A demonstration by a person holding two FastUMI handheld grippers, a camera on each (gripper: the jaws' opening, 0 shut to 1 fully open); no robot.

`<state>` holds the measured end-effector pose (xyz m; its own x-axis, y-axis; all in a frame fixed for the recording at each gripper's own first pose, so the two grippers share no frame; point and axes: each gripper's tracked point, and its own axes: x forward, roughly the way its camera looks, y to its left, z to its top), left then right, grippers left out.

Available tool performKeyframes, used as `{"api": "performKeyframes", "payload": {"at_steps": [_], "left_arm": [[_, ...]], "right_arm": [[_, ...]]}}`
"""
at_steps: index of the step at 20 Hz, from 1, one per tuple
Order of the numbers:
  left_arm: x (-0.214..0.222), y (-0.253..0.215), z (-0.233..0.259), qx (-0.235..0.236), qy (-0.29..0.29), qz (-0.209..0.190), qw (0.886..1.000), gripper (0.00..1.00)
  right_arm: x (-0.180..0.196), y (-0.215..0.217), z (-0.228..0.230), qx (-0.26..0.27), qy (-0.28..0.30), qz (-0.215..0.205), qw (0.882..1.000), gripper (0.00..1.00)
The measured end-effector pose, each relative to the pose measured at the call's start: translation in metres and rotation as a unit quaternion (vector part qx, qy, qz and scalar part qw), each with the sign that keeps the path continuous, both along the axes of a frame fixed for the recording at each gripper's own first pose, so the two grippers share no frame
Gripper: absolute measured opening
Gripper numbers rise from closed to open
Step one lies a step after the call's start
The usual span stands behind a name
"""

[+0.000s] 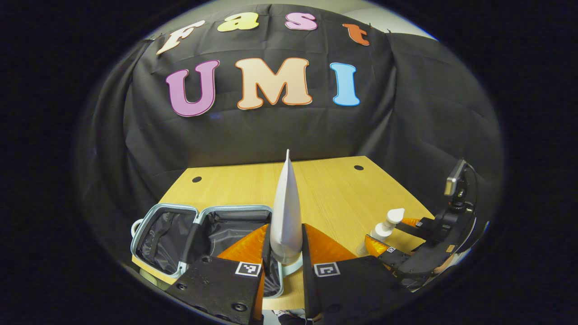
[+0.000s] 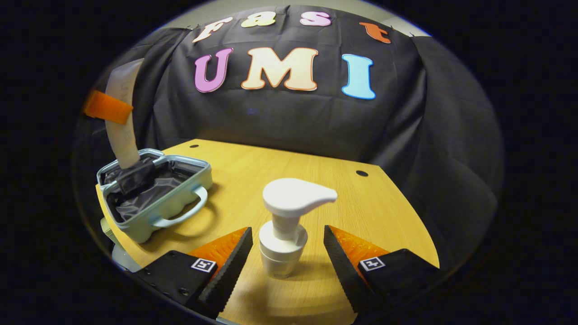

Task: First open the suitcase, pack the skin care products into it, and then close the suitcase.

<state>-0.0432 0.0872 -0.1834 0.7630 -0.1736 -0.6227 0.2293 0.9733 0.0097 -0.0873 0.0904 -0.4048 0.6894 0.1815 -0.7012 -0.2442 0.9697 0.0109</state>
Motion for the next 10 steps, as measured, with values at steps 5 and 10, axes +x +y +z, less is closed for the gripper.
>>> {"api": "performKeyframes", "payload": {"at_steps": [5,10], "left_arm": [[0.0,0.029,-0.008,0.011,0.013,0.016,1.0,0.28],[0.008,0.07,-0.022,0.031,0.028,0.032,0.999,0.28]], "right_arm": [[-0.006,0.011,-0.019,0.021,0.031,-0.008,0.999,0.73],[0.0,0.032,0.009,0.036,0.031,-0.003,0.999,0.58]]}}
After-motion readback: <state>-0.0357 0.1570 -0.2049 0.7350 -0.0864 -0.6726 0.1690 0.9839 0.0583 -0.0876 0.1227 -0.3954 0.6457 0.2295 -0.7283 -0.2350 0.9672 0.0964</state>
